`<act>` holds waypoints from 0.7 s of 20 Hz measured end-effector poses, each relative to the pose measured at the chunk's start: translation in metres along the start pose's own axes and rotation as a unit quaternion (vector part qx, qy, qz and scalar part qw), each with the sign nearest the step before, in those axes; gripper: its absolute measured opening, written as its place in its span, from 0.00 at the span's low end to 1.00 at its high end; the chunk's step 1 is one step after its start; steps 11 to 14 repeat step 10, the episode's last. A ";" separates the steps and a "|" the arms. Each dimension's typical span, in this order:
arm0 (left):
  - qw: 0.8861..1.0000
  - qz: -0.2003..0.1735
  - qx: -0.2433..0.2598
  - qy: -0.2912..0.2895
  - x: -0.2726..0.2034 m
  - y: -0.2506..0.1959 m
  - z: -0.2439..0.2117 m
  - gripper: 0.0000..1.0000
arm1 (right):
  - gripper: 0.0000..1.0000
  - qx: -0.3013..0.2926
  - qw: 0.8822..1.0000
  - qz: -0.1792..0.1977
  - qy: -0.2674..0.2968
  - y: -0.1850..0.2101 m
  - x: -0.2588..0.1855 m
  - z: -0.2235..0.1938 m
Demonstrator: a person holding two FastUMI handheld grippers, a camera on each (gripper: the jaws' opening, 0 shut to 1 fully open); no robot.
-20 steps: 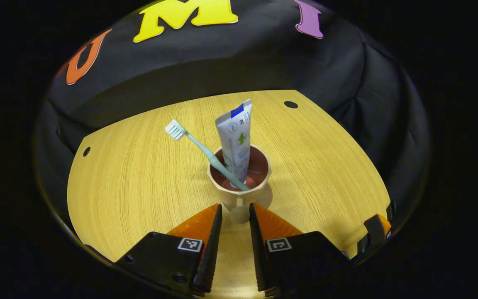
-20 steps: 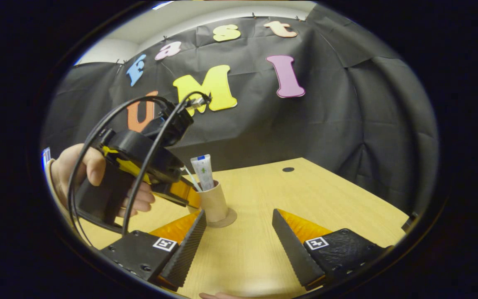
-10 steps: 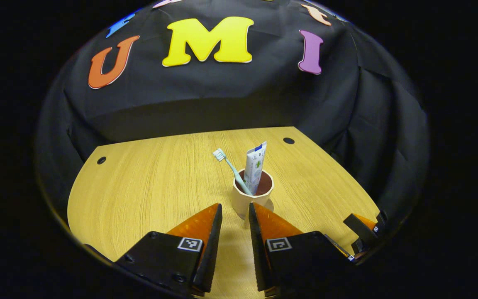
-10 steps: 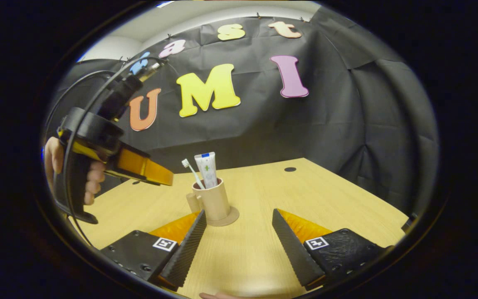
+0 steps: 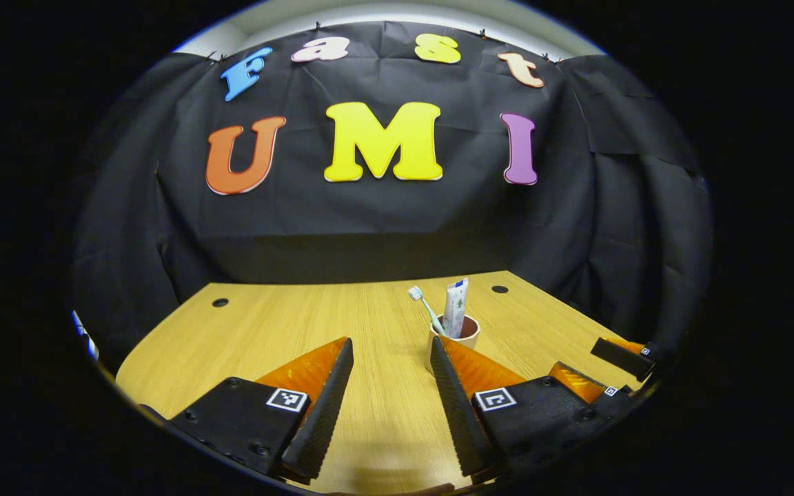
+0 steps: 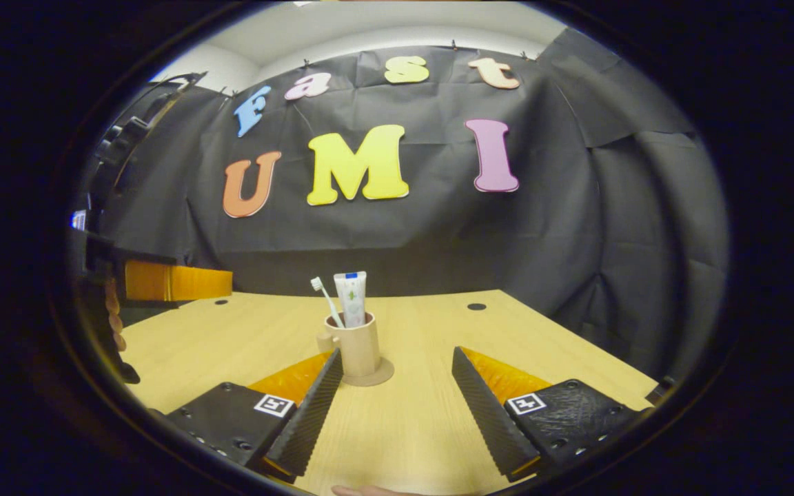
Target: Put the toothbrush and toothpaste on the desktop into the cup, then pick up the cup and place it on the coaster on the desktop.
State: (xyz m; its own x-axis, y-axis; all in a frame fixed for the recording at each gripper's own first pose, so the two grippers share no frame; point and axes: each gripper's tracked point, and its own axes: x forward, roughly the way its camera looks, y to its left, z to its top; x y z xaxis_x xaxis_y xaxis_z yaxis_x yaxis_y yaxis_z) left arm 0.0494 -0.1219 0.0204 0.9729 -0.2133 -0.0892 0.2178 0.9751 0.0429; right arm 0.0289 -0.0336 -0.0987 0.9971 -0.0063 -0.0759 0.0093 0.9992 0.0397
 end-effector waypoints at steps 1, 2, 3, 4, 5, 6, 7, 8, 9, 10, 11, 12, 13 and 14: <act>1.000 0.009 0.014 -0.026 -0.011 0.009 -0.015 0.74 | 0.94 0.002 1.000 0.001 -0.003 0.002 -0.002 0.000; 0.998 0.016 0.027 -0.047 -0.016 0.013 -0.012 0.77 | 0.94 0.002 1.000 0.002 -0.005 0.005 -0.003 0.000; 0.997 0.018 0.034 -0.061 -0.022 0.014 -0.012 0.81 | 0.94 -0.001 1.000 0.004 -0.005 0.009 -0.002 -0.001; 0.997 0.019 0.034 -0.064 -0.028 0.014 -0.015 0.86 | 0.96 -0.006 1.000 0.003 -0.003 0.012 -0.002 -0.002; 0.998 0.021 0.033 -0.057 -0.033 0.014 -0.023 0.89 | 0.94 -0.008 1.000 0.000 -0.002 0.014 -0.003 -0.001; 0.998 0.020 0.032 -0.052 -0.037 0.014 -0.028 0.98 | 0.96 -0.008 1.000 0.003 -0.003 0.018 -0.004 0.001; 0.997 0.025 0.031 -0.059 -0.041 0.017 -0.028 0.98 | 0.94 -0.011 1.000 0.005 -0.004 0.024 -0.006 0.004; 0.997 0.029 0.027 -0.066 -0.044 0.021 -0.027 0.99 | 0.94 -0.020 1.000 0.002 -0.009 0.027 -0.008 0.007; 0.997 0.034 0.019 -0.069 -0.045 0.026 -0.028 0.99 | 0.96 -0.032 0.999 -0.006 -0.015 0.028 -0.011 0.012; 0.997 0.041 0.010 -0.064 -0.045 0.032 -0.035 0.98 | 0.94 -0.043 0.999 -0.012 -0.022 0.029 -0.014 0.015; 0.997 0.041 0.010 -0.064 -0.045 0.032 -0.035 0.98 | 0.94 -0.043 0.999 -0.012 -0.022 0.029 -0.014 0.015; 0.997 0.041 0.010 -0.064 -0.045 0.032 -0.035 0.98 | 0.94 -0.043 0.999 -0.012 -0.022 0.029 -0.014 0.015; 0.997 0.041 0.010 -0.064 -0.045 0.032 -0.035 0.98 | 0.94 -0.043 0.999 -0.012 -0.022 0.029 -0.014 0.015; 0.997 0.041 0.010 -0.064 -0.045 0.032 -0.035 0.98 | 0.94 -0.043 0.999 -0.012 -0.022 0.029 -0.014 0.015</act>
